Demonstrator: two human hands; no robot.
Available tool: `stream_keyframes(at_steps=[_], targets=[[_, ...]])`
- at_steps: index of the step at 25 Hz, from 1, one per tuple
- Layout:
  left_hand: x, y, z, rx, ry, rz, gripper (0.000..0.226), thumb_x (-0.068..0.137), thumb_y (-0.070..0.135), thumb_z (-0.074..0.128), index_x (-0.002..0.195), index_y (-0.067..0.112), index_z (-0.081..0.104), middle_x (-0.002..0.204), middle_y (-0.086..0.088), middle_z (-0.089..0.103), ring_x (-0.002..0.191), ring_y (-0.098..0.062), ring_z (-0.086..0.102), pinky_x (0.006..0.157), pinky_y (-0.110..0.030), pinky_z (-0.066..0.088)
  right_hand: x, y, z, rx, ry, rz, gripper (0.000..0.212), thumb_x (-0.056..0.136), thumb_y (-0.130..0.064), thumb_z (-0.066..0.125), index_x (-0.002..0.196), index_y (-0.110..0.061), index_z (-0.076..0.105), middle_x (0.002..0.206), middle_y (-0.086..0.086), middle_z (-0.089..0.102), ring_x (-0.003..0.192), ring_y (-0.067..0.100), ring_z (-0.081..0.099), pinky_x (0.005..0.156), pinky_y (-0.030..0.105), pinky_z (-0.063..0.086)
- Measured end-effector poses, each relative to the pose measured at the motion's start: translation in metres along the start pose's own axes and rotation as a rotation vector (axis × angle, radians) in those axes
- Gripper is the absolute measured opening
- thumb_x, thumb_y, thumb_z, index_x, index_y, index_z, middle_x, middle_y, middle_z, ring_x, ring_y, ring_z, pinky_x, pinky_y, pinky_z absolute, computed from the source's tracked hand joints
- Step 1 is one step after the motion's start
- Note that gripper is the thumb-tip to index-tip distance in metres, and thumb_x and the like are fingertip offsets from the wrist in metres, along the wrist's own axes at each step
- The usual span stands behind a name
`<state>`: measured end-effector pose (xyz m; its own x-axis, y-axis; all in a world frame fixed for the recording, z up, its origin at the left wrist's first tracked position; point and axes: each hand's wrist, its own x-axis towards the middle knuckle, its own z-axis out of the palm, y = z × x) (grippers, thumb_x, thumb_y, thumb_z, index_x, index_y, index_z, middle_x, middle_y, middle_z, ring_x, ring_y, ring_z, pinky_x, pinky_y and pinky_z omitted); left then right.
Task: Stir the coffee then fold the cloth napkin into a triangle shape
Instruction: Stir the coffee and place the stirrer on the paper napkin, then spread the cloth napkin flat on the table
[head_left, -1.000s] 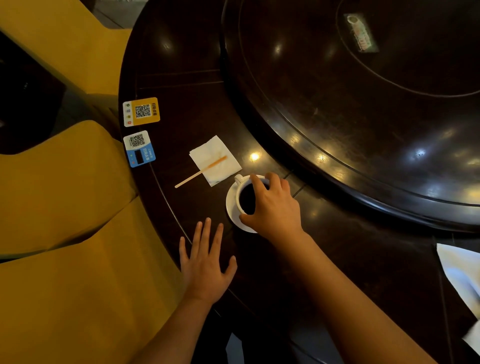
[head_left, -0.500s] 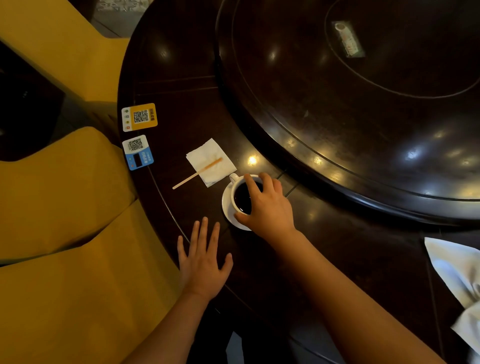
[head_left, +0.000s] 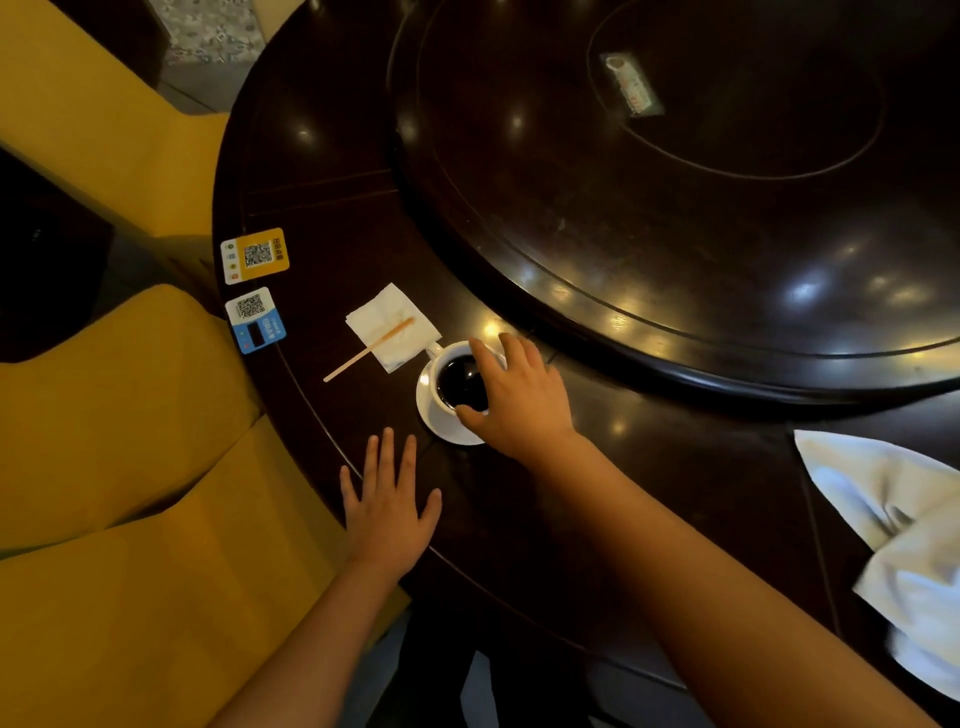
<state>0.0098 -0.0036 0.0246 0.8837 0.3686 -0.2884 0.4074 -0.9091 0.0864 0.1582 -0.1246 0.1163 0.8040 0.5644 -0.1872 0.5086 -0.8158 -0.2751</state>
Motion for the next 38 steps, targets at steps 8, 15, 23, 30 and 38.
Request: stream_keyframes(at_steps=[8,15,23,30,38], targets=[[-0.039,0.103,-0.054,0.099,-0.125,0.371,0.034,0.093,0.039,0.040,0.116,0.017,0.053,0.111,-0.003,0.059,0.101,-0.024,0.058,0.075,-0.033,0.041,-0.141,0.074,-0.008,-0.042,-0.033,0.276,0.036,0.086,-0.038,0.049,0.113,-0.014,0.051,0.117,0.009,0.051,0.107,0.027,0.049,0.082,0.038,0.040],[-0.046,0.251,-0.040,0.139,-0.118,0.777,0.027,0.091,0.034,0.041,0.109,0.017,0.052,0.112,-0.003,0.057,0.106,-0.023,0.053,0.086,-0.036,0.040,-0.248,0.181,0.004,-0.079,0.109,0.627,0.040,0.074,-0.032,0.063,0.108,-0.011,0.057,0.112,0.014,0.057,0.104,0.035,0.053,0.075,0.042,0.044],[-0.043,0.399,-0.012,0.290,-0.079,1.111,0.060,0.090,0.032,0.046,0.144,0.016,0.025,0.147,-0.011,0.031,0.134,-0.028,0.028,0.108,-0.046,0.021,-0.318,0.288,0.025,-0.079,0.172,0.843,0.082,0.037,-0.023,0.092,0.112,-0.009,0.064,0.118,0.027,0.060,0.109,0.045,0.056,0.074,0.056,0.051],[-0.068,0.427,0.030,0.266,-0.152,1.317,0.062,0.082,0.036,0.059,0.136,0.017,0.035,0.136,-0.012,0.038,0.124,-0.029,0.038,0.092,-0.043,0.038,-0.333,0.318,0.052,-0.012,0.351,0.736,0.029,0.053,-0.007,0.083,0.077,-0.013,0.068,0.073,0.004,0.066,0.068,0.028,0.062,0.052,0.035,0.049],[-0.056,0.420,0.008,-0.203,-0.126,1.119,0.027,0.091,0.019,0.052,0.116,0.016,0.063,0.124,-0.007,0.058,0.108,-0.023,0.057,0.088,-0.035,0.048,-0.314,0.307,0.018,0.263,0.507,0.748,0.011,0.080,-0.017,0.063,0.071,-0.018,0.068,0.061,-0.003,0.064,0.059,0.017,0.059,0.041,0.022,0.040]])
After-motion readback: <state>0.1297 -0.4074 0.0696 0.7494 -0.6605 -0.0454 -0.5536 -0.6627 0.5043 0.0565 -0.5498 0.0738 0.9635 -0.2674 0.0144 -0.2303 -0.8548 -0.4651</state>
